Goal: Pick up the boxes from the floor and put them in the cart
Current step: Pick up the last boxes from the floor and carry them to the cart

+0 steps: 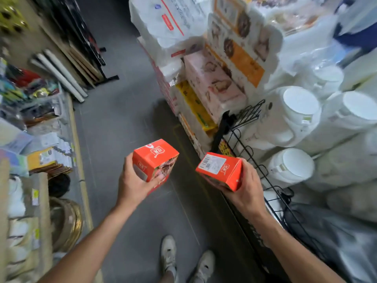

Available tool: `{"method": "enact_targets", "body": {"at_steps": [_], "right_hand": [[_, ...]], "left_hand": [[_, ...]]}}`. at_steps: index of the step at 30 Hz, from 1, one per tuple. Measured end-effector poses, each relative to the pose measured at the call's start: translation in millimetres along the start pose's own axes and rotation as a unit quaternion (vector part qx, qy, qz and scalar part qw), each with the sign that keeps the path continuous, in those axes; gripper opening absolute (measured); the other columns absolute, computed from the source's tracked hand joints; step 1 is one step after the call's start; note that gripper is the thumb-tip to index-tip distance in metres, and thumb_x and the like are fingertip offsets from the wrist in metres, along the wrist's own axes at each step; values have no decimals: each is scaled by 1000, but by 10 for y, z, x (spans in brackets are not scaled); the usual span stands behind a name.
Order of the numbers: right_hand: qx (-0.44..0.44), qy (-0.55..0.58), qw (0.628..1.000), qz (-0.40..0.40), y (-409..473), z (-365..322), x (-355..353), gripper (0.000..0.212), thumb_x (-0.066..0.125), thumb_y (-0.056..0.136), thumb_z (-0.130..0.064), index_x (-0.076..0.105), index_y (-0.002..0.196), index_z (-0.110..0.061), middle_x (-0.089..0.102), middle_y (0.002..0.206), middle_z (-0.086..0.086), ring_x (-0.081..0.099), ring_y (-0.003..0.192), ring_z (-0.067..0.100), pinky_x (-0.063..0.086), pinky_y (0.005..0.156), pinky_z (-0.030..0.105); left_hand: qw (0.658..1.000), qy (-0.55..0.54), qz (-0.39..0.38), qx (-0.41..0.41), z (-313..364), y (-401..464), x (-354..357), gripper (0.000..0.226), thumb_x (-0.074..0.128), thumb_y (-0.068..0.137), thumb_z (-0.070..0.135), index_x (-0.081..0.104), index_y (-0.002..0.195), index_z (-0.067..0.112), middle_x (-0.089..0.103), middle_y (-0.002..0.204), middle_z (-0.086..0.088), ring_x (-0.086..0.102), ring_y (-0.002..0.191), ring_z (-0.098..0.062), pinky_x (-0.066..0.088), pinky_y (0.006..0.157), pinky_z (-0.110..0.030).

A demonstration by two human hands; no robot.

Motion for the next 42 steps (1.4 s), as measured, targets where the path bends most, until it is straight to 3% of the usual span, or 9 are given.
{"method": "enact_targets", "body": {"at_steps": [6,13,16,19,26,30,36,40,42], "right_hand": [[-43,5,998,52,-31,-516,-830,102,87,66,-56,40,144,-11,54,137,7,54,121,24,47,101,46],[-78,34,990,109,-238,-1032,-1489,96,88,64,-58,44,140,-20,56,133,-4,57,118,15,49,98,41],[-77,18,988,135,-379,-1219,-1780,94,80,62,-67,45,138,-24,58,128,-5,58,111,15,50,94,36],[-50,-14,984,173,-539,-1323,-2095,97,77,61,-70,45,138,-22,59,125,0,60,109,20,51,93,40],[24,-71,961,266,-1193,-1567,-2775,103,91,61,-58,39,144,-27,56,133,-6,57,117,16,52,96,45],[59,-104,945,304,-1642,-1725,-3003,110,91,58,-62,36,146,-25,55,136,-5,57,118,18,53,97,47],[137,-162,896,390,-2668,-1818,-3338,107,87,60,-64,41,144,-18,59,132,1,59,115,19,53,96,42],[192,-214,856,430,-3448,-1812,-3605,106,86,61,-67,43,142,-14,58,129,1,58,116,21,52,96,44],[210,-237,838,443,-3857,-1813,-3737,106,82,64,-70,41,144,-13,57,131,3,58,117,23,52,97,45]], "left_hand": [[998,-41,6,49,830,-280,-353,99,97,57,33,40,138,23,56,124,9,56,109,-7,37,78,-3],[986,-73,12,146,1572,-392,-732,101,98,55,28,41,138,21,58,125,5,57,109,-8,37,80,4],[979,-94,4,183,1810,-405,-872,100,98,55,25,42,137,20,57,122,7,57,109,-8,39,78,3],[966,-115,-13,229,2049,-380,-934,99,98,54,23,43,136,18,59,121,4,59,107,-11,39,78,4],[921,-179,-116,325,2586,-472,-858,96,95,54,34,43,134,20,63,123,-4,65,108,-19,45,81,-5],[877,-233,-190,376,2906,-677,-743,103,93,55,44,40,139,16,60,127,-3,62,115,-14,49,91,-13],[828,-262,-280,409,3325,-1346,-328,105,87,50,64,35,138,39,56,131,5,58,119,-14,50,97,-34],[792,-252,-331,446,3618,-2057,-81,113,91,47,63,40,140,25,56,123,9,58,110,-13,47,92,-28],[771,-254,-362,457,3744,-2448,5,111,89,45,67,39,137,29,58,118,10,60,105,-12,50,89,-29]]}}
Point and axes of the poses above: each hand's wrist, its own y-axis towards the middle knuckle, its own x-axis out of the palm, z = x × y, the point moved 7 cm from there along y, towards the middle knuckle
